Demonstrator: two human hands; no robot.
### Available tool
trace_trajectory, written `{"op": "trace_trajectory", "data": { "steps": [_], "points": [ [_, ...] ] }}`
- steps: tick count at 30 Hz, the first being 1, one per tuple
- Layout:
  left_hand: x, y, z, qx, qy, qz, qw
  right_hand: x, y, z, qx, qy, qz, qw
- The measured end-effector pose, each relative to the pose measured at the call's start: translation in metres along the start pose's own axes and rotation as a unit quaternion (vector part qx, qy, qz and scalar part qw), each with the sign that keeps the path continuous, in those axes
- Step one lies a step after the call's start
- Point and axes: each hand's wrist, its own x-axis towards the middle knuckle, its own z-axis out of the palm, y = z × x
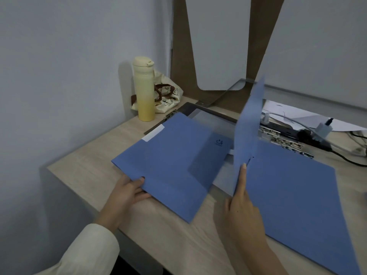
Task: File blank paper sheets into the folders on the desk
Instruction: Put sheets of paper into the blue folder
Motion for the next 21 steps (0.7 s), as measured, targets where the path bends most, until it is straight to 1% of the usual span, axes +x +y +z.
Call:
{"op": "trace_trajectory", "data": {
  "steps": [3,7,9,13,15,16,18,19,20,21],
  "points": [
    [0.000,0.002,-0.006,0.010,0.035,0.020,0.999,0.000,0.001,0.001,-0.010,-0.011,0.017,1.000],
    [0.002,0.007,-0.016,0.034,0.044,0.036,0.998,0.000,0.002,0.001,-0.028,0.007,0.009,1.000],
    [0.004,0.010,-0.021,0.031,0.049,0.035,0.998,-0.001,0.002,0.001,-0.052,-0.001,0.003,0.999],
    [0.007,0.013,-0.024,0.016,0.037,0.012,0.999,-0.001,0.002,0.010,-0.130,0.014,-0.042,0.991],
    [0.004,0.014,-0.023,0.018,0.044,0.016,0.999,0.000,0.002,0.016,-0.170,0.025,-0.085,0.982],
    [0.001,0.014,-0.022,0.028,0.058,0.027,0.998,0.000,0.004,0.020,-0.184,0.023,-0.090,0.979],
    [-0.006,0.014,-0.018,0.090,0.113,0.067,0.987,0.000,0.002,0.023,-0.200,-0.012,-0.083,0.976],
    [-0.010,0.014,-0.015,0.140,0.151,0.092,0.974,0.000,0.002,0.025,-0.211,-0.019,-0.080,0.974],
    [-0.015,0.014,-0.011,0.191,0.180,0.119,0.957,-0.001,0.001,0.023,-0.213,-0.045,-0.073,0.973],
    [-0.022,0.013,-0.005,0.228,0.192,0.148,0.943,-0.004,-0.001,0.020,-0.213,-0.100,-0.060,0.970]
  ]
}}
